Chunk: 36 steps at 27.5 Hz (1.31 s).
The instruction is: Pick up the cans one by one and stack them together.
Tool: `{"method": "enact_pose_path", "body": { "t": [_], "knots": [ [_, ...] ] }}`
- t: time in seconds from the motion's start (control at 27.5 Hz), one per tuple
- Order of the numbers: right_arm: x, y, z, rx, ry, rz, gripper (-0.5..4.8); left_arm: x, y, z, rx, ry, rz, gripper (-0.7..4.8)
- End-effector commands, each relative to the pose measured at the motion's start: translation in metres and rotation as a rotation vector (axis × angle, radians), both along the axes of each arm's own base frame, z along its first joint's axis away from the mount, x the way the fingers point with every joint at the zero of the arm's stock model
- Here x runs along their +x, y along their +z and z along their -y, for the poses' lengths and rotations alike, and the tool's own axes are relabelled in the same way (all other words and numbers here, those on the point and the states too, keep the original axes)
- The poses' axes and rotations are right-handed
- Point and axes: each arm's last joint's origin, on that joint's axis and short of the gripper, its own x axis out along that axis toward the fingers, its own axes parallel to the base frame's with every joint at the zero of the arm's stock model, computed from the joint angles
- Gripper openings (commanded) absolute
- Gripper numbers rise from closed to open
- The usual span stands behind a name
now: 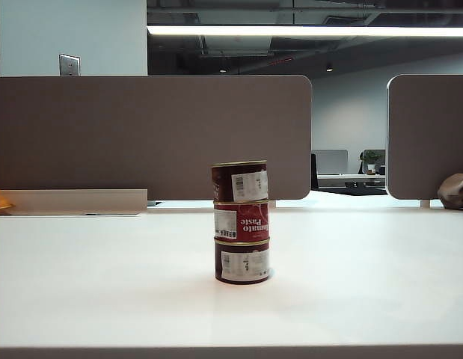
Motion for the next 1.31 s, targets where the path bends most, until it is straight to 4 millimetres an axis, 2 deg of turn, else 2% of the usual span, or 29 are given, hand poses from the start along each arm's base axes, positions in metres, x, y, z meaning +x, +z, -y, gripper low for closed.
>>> {"method": "enact_pose_path", "body": {
  "t": [0.04,0.18,0.47,0.62,0.76,0.84,1.06,1.2,1.31],
  "knots": [
    [0.001,-0.002,0.0,0.0,0.002,0.005,0.26,-0.001,-0.013,0.0,0.001,-0.002,0.004,-0.01],
    [-0.001,-0.009,0.0,0.0,0.001,0.011,0.26,-0.003,-0.022,-0.001,0.0,-0.002,0.006,-0.01],
    [-0.009,-0.003,0.001,0.017,0.002,0.133,0.26,-0.009,-0.013,-0.002,-0.026,-0.002,0.119,-0.01],
    [-0.009,-0.003,0.001,0.018,0.001,0.142,0.26,-0.008,-0.015,-0.002,-0.025,-0.001,0.117,-0.01],
    [-0.007,-0.017,0.001,0.012,-0.006,0.102,0.26,-0.006,-0.018,-0.002,-0.031,0.001,0.136,-0.01],
    [-0.006,-0.016,0.004,0.013,-0.032,0.119,0.26,-0.005,-0.018,-0.003,-0.037,0.01,0.15,-0.01],
    [-0.004,-0.016,0.012,0.008,-0.13,0.138,0.26,-0.002,-0.019,-0.018,-0.028,0.171,0.162,-0.01],
    [0.003,-0.015,0.012,0.018,-0.124,0.278,0.26,0.001,-0.02,-0.019,-0.037,0.173,0.23,-0.01],
    [0.004,-0.016,0.012,0.019,-0.125,0.292,0.26,0.001,-0.02,-0.019,-0.037,0.172,0.228,-0.01]
  ]
}}
